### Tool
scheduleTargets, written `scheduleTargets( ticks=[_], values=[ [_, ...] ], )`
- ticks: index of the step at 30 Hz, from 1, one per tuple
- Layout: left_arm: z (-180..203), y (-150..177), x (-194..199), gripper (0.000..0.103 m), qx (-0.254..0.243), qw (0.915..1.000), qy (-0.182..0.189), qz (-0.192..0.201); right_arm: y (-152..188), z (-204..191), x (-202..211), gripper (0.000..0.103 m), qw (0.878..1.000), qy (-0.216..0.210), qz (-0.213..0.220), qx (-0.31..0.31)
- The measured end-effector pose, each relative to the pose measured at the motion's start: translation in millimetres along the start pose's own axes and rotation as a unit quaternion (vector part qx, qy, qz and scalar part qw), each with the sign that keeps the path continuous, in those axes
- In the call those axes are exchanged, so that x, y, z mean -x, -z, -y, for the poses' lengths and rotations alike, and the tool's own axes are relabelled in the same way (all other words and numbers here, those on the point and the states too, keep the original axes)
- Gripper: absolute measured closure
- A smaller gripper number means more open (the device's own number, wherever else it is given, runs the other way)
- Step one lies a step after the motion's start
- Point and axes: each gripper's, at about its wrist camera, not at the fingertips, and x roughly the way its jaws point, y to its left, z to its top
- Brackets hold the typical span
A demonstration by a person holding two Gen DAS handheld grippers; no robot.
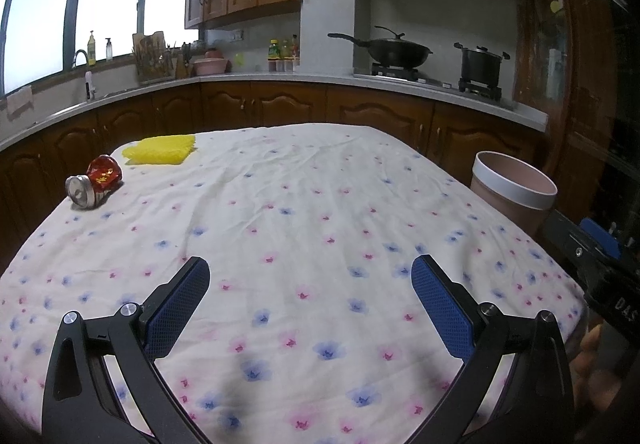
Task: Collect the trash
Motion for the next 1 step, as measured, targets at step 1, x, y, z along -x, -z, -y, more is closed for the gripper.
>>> scheduleTargets(
  ticks=[1],
  values=[
    [0.2, -0.7, -0.9, 0.0, 0.0, 1.0, 0.002, -0.001, -0.2, -0.2, -0.4, 0.0, 1.0, 0.001, -0.001, -0.001]
  ],
)
